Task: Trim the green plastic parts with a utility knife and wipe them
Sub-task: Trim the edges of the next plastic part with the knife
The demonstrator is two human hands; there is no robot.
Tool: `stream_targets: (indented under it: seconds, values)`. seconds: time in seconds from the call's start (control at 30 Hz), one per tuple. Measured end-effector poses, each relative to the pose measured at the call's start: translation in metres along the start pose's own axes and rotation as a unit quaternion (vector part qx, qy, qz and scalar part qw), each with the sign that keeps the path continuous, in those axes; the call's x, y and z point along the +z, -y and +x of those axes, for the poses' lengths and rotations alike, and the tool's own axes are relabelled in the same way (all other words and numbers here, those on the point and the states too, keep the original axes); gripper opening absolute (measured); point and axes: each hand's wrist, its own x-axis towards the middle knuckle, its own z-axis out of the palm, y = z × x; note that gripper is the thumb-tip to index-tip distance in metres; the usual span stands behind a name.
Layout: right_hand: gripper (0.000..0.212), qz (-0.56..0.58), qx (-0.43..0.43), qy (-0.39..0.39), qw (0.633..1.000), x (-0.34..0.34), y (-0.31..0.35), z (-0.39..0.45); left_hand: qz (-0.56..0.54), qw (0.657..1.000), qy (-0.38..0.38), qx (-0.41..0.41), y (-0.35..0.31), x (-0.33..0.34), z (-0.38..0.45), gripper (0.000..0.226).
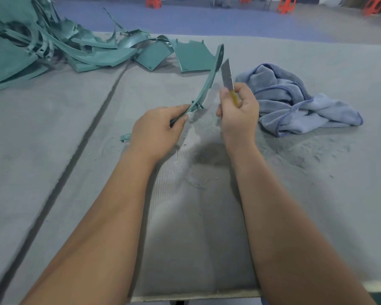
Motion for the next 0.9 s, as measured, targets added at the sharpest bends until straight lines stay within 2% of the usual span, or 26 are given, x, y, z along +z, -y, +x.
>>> stream_targets:
  seconds: [0.1,0.13,0.23,0.43,0.7,0.77,0.83,0.9]
  values:
    - [0.040,-0.021,0.051,-0.007,0.998,-0.003,0.000,0.006,-0.060,0.998,0.026,-0.025,0.000,0.002,-0.002,0.030]
    - [0.042,-0.030,0.053,-0.007,0.998,-0.003,0.001,0.008,-0.074,0.996,0.029,-0.030,0.000,0.003,-0.003,0.030]
    - [0.029,-0.084,0.014,-0.005,0.996,-0.003,0.003,0.016,-0.094,0.994,0.030,-0.039,0.001,0.006,-0.004,0.029]
    - [0.024,-0.153,-0.012,-0.013,0.988,0.002,-0.002,0.021,-0.108,0.993,0.034,-0.041,0.004,0.007,-0.003,0.029]
    - [0.023,-0.256,-0.072,0.081,0.961,0.016,-0.010,-0.004,-0.100,0.993,0.002,-0.060,0.006,0.008,0.002,0.030]
    - [0.022,-0.232,-0.073,0.065,0.968,0.018,-0.007,-0.007,-0.102,0.993,0.010,-0.057,0.006,0.007,0.002,0.030]
    - [0.020,-0.185,-0.074,0.012,0.980,0.017,-0.004,-0.006,-0.104,0.993,0.022,-0.054,0.004,0.006,0.001,0.029]
    - [0.019,-0.185,-0.071,-0.016,0.980,0.018,-0.004,-0.005,-0.101,0.993,0.026,-0.054,0.004,0.005,0.001,0.029]
